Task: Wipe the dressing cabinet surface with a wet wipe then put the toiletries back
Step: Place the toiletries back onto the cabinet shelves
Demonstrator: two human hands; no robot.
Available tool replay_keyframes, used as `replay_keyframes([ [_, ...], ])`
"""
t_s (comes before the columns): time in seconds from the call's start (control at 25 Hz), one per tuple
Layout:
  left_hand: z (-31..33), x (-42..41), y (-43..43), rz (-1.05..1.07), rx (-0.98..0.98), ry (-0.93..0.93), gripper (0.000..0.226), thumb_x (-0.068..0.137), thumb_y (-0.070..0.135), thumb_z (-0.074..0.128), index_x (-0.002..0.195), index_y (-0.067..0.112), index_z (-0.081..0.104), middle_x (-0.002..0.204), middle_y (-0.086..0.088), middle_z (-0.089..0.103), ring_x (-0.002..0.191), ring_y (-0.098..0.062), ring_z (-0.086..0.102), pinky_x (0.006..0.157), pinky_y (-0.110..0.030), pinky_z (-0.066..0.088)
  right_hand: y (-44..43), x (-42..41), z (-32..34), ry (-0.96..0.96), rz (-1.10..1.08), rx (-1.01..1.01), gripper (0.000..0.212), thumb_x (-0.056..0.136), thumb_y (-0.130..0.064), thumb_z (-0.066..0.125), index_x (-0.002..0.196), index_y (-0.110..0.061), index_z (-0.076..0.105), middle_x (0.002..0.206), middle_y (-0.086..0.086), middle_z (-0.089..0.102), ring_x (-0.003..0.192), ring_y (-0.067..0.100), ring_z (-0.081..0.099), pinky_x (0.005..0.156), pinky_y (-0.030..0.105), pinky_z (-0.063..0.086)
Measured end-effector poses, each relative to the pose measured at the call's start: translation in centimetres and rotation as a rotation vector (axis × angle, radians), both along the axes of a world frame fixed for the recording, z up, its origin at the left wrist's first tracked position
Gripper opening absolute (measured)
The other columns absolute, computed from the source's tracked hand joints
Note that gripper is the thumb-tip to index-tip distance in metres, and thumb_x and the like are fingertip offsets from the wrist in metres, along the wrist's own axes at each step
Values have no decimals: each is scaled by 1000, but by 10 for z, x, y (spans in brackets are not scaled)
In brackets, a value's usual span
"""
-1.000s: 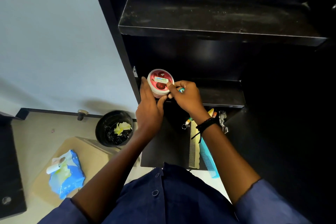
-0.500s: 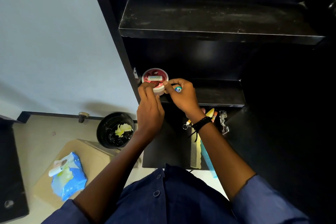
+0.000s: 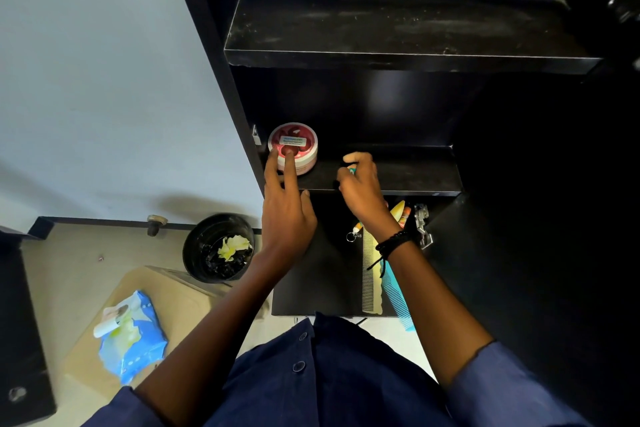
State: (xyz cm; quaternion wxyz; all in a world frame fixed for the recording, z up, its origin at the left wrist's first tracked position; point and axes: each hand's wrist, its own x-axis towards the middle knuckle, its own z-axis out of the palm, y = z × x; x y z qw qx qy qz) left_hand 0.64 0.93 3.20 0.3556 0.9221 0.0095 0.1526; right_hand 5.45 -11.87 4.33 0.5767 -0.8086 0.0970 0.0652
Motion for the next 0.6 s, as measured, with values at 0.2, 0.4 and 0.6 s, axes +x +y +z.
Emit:
replay_keyframes([
  [0.2, -2, -5, -9, -14, -29, -12, 53, 89, 12, 53, 138, 12, 33, 146, -10, 25, 130, -23, 36, 99, -25, 42, -9, 5, -5, -49, -39, -103, 36, 89, -2, 54, 116, -16, 33, 118, 14, 56, 99, 18, 59, 68, 13, 44],
  [0.4, -1, -7, -9, -39, -25, -16, 51, 86, 11, 56, 133, 12, 36, 139, -9, 30, 120, -22, 43, 95, -31, 47, -9, 17, -6, -100, -33, -262, 22, 88, -15, 65, 110, -12, 62, 121, 9, 46, 94, 7, 48, 76, 5, 38],
  [0.6, 4, -9, -9, -66, -30, -33, 50, 85, 8, 57, 131, 9, 38, 135, -10, 34, 119, -22, 43, 96, -34, 47, -7, 17, 9, -169, -72, -77, 31, 77, -19, 79, 103, -19, 62, 103, 4, 66, 93, 16, 66, 81, 34, 59],
])
